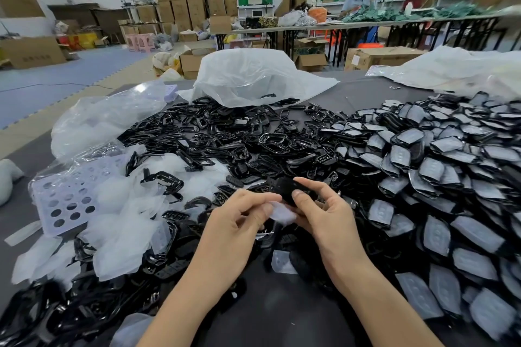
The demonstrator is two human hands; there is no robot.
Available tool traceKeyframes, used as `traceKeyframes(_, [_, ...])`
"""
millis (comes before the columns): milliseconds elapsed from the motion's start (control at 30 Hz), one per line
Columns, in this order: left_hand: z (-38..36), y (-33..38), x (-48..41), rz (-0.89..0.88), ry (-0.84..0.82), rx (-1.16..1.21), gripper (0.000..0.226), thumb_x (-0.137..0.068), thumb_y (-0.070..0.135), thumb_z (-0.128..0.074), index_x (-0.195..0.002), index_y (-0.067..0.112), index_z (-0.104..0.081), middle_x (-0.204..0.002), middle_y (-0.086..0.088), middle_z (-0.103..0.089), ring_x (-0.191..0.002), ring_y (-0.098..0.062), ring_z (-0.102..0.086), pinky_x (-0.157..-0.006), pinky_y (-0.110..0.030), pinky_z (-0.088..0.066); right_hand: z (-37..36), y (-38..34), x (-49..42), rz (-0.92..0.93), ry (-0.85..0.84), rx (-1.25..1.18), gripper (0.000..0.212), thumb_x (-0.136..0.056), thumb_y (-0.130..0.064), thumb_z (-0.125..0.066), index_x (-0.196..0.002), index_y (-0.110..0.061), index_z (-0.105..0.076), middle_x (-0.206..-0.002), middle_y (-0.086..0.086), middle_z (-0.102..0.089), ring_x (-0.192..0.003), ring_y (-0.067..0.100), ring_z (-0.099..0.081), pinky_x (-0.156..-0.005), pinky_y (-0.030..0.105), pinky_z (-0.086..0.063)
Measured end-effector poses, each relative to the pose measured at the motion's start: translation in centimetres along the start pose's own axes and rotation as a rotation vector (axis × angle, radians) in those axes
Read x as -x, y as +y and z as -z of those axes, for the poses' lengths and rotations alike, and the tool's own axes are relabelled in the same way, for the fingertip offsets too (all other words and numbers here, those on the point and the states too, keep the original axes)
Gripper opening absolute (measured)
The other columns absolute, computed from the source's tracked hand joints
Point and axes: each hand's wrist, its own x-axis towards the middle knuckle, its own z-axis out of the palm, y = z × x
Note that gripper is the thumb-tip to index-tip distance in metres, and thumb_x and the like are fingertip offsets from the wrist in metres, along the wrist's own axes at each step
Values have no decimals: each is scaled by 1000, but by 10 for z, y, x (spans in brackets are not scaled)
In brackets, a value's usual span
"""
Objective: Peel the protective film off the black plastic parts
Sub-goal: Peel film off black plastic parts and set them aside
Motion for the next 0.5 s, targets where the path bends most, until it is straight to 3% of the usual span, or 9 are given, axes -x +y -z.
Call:
traceKeyframes(133, [-1, -7, -1, 85, 145, 85, 20, -93, 15, -68, -89, 34, -72, -80, 9, -73, -74, -2, -66, -70, -10, -49, -8, 2, 5, -34, -86, 57, 21, -94, -6, -68, -100, -24, -76, -85, 15, -77, -79, 22, -75, -68, 23, -59])
traceKeyframes(300, [-4, -12, -3, 148, 222, 249, 9, -92, 18, -70, -87, 26, -69, -79, -2, -75, -73, -14, -71, -66, -16, -53, -12, 0, 12, -53, -164, 46, 18, -93, -11, -70, -110, -17, -70, -89, 14, -78, -84, 23, -77, -69, 18, -58])
traceKeyframes(433, [-5, -13, -3, 157, 260, 248, 16, -93, 18, -67, -86, 32, -67, -75, 3, -73, -68, -8, -69, -65, -17, -53, -15, 0, 15, -51, -211, 25, 20, -92, -10, -68, -112, -13, -67, -89, 14, -78, -84, 24, -77, -70, 18, -58])
traceKeyframes(500, [-5, -13, -3, 171, 257, 252, 17, -94, 18, -67, -92, 34, -65, -83, 5, -72, -70, -6, -69, -67, -17, -54, -16, 0, 15, -57, -222, 12, 22, -91, -11, -68, -112, -12, -68, -93, 15, -78, -86, 26, -77, -70, 18, -58])
